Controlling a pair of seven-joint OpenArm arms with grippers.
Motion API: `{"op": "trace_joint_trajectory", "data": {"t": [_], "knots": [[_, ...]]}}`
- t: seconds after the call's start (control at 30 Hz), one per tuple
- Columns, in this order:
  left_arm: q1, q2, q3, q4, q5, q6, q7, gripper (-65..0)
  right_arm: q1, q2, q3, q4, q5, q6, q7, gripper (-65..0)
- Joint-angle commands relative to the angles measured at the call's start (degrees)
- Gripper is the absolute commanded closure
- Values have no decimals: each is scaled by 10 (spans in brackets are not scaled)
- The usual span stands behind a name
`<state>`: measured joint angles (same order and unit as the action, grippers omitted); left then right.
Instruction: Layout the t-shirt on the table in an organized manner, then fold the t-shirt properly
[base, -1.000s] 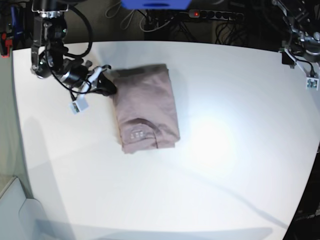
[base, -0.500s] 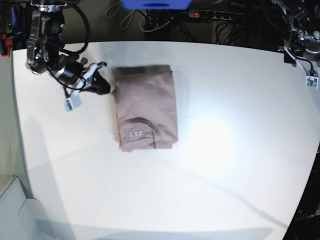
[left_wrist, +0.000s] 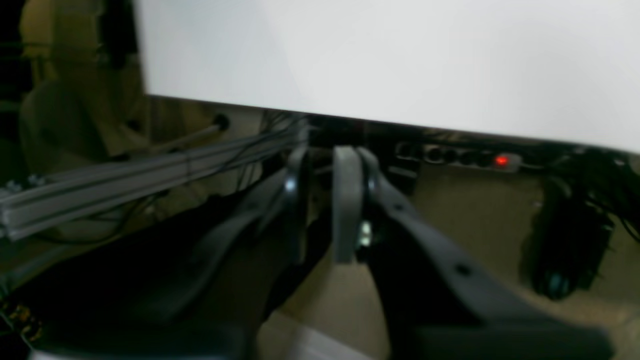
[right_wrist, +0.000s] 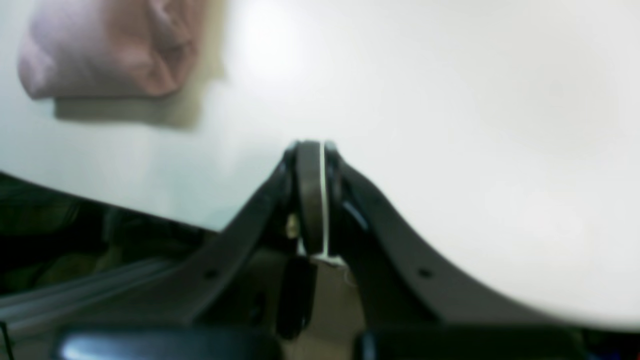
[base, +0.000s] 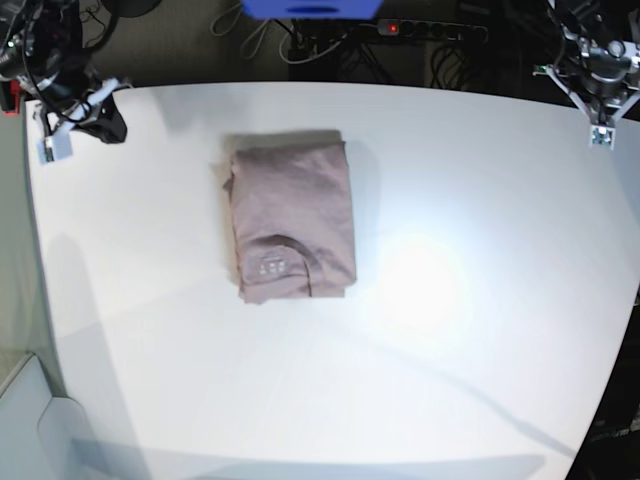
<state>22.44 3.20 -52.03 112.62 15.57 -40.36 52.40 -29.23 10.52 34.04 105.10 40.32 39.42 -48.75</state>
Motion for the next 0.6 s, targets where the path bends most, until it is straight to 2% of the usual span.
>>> {"op": "trace_joint_trajectory", "data": {"t": [0.0, 0.03, 0.17, 0.23, 0.37, 0.47, 0.57], "knots": [[7, 4, -4, 6, 6, 4, -2, -40, -11, 8, 20, 7, 10, 6, 11, 0], [10, 11, -4, 4, 6, 4, -2, -3, -20, 6, 36, 4, 10, 6, 11, 0], [39, 40, -4, -15, 6, 4, -12, -3, -46, -21, 120, -25, 9, 6, 11, 0], [59, 58, -4, -24, 6, 4, -43, -2, -47, -24, 155, -49, -11, 6, 12, 0], [100, 58, -4, -80, 6, 4, -116, -2, -39, -27, 195, -130, -84, 6, 15, 0], [108, 58, -7, -157, -2, 4, -149, -2, -18, -27, 206, -204, -135, 6, 56, 0], [122, 58, -8, -226, -46, 4, -197, -2, -16, -28, 202, -272, -172, 6, 105, 0]]}}
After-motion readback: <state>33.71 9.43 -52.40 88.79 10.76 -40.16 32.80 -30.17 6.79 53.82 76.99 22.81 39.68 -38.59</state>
